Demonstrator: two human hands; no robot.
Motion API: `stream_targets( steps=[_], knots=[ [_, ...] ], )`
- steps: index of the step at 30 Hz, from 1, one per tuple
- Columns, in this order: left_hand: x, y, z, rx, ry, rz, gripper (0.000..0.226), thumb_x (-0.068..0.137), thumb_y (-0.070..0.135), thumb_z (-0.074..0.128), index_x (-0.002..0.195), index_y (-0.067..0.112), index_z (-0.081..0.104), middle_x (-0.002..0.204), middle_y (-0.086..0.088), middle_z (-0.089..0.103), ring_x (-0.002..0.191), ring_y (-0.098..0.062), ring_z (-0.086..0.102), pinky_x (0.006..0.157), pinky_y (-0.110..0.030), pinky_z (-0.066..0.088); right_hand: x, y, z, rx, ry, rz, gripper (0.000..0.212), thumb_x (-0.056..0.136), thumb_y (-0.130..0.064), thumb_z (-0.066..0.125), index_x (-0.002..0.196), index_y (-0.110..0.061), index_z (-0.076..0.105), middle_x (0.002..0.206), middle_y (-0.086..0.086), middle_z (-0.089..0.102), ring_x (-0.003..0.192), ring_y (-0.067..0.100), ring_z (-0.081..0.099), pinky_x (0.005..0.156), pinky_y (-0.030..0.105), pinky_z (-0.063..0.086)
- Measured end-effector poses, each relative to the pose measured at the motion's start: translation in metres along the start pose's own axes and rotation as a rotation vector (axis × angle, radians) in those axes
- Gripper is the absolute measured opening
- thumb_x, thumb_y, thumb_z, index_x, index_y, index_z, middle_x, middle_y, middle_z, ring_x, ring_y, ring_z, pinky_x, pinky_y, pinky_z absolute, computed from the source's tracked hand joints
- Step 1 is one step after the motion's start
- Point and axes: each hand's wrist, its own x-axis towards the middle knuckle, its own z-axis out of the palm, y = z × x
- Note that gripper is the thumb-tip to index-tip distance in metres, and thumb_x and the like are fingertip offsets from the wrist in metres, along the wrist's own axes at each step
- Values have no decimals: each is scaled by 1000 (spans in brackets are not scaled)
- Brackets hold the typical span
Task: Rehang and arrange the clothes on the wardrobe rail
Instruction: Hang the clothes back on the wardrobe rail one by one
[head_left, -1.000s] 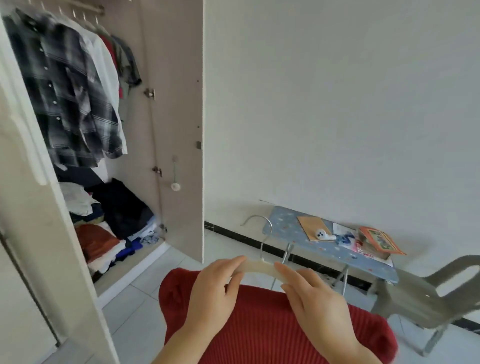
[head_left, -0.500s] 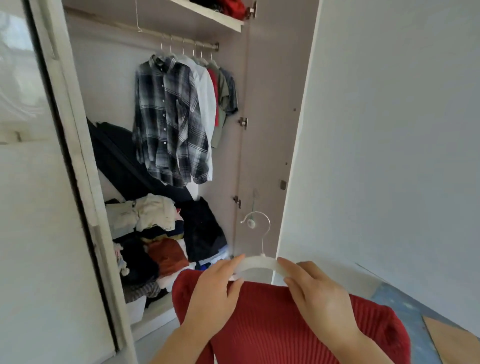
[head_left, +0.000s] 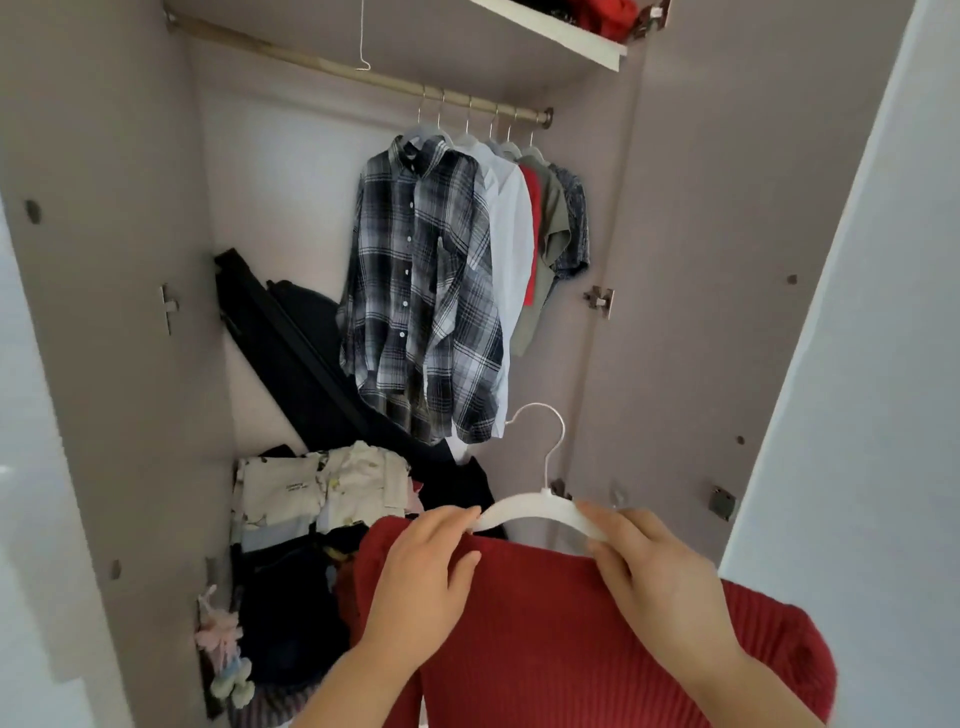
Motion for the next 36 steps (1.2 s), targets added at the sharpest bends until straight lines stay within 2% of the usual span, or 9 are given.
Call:
stream_targets(
  steps=[3,9,12,14,16,22,27,33,36],
  knots=[
    [47,-30,-2,61,33,-1,41,91,25,54,132,28,47,122,21,40,113,7,30,101,-15,19,51,11,38,22,40,-41,33,81,-33,41,113,-34,52,78,-12,59,51,2,53,37,15,36],
    [138,-93,-4,178,158,-55,40,91,25,55,130,30,49,124,18,44,112,6,33,100,-15,23,155,33,123,97,75,-159,33,83,-36,40,113,-33,53,82,-12,60,51,7,58,32,22,41],
    [183,-116,-8,230,233,-83,39,90,24,56,129,29,51,124,16,49,113,4,37,104,-22,32,210,42,159,131,93,-214,31,81,-29,62,112,-32,57,83,-12,60,54,8,59,33,21,40],
    [213,-129,-12,263,259,-113,39,90,24,56,128,29,51,124,15,50,115,2,40,104,-24,33,248,47,179,183,93,-227,42,72,-20,77,110,-29,62,84,-11,62,56,9,61,33,23,43],
    [242,-141,-19,297,303,-133,39,88,23,58,126,29,53,123,12,53,116,-4,45,104,-27,35,283,49,197,201,105,-266,46,68,-18,80,109,-27,63,84,-11,62,58,9,61,35,22,44],
    [320,-180,-50,377,344,-150,37,89,29,52,126,25,54,124,9,54,119,-10,46,99,-19,29,383,42,242,243,164,-360,43,71,-17,77,111,-25,64,89,-7,64,66,15,66,41,29,48],
    [385,-214,-85,413,412,-118,50,81,41,40,123,22,57,123,6,57,117,-13,48,98,-18,27,465,26,266,227,226,-400,40,71,-14,76,109,-23,64,86,-3,63,64,21,65,40,31,47],
    [472,-249,-151,410,544,-37,38,89,21,57,127,23,54,126,5,55,118,-13,48,94,-15,27,576,-1,271,49,198,-386,35,94,-29,46,129,-29,48,111,-3,54,96,21,60,64,33,49],
    [510,-260,-181,403,602,14,39,87,18,59,126,21,54,125,4,56,115,-12,50,93,-14,27,625,-12,269,-63,222,-339,31,96,-29,40,126,-30,47,112,-3,51,99,22,58,66,32,49]
  ],
)
